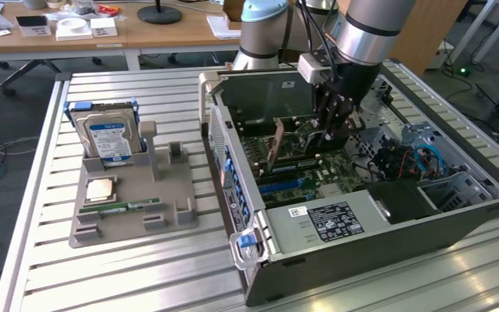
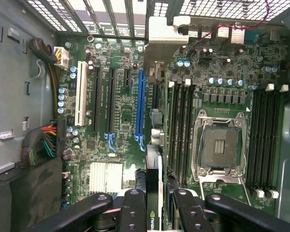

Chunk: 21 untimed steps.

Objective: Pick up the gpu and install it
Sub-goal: 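Insert the gpu into the slot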

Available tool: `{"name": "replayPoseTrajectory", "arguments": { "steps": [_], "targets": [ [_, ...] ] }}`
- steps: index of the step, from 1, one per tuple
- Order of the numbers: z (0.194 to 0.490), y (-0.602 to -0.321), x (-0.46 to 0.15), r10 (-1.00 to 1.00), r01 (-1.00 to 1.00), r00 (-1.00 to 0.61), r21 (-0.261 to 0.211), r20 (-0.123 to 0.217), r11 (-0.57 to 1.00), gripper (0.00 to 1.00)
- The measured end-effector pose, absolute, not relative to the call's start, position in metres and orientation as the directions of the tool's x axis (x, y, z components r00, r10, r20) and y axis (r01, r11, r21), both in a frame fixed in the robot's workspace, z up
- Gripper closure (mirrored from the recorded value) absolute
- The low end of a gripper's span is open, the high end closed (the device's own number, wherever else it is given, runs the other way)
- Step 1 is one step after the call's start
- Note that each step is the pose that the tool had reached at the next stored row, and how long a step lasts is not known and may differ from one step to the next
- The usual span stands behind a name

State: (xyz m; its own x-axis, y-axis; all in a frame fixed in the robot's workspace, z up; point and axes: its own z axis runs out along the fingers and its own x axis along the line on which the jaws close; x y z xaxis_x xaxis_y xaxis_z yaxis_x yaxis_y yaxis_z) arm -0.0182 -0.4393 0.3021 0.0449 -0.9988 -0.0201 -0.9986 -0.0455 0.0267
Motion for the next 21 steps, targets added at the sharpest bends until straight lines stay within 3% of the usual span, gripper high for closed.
{"name": "replayPoseTrajectory", "arguments": {
  "steps": [21],
  "targets": [
    [0.2974,-0.4394,-0.0183,-0.999,-0.999,0.045,0.027,-0.02,-0.045,0.74]
  ]
}}
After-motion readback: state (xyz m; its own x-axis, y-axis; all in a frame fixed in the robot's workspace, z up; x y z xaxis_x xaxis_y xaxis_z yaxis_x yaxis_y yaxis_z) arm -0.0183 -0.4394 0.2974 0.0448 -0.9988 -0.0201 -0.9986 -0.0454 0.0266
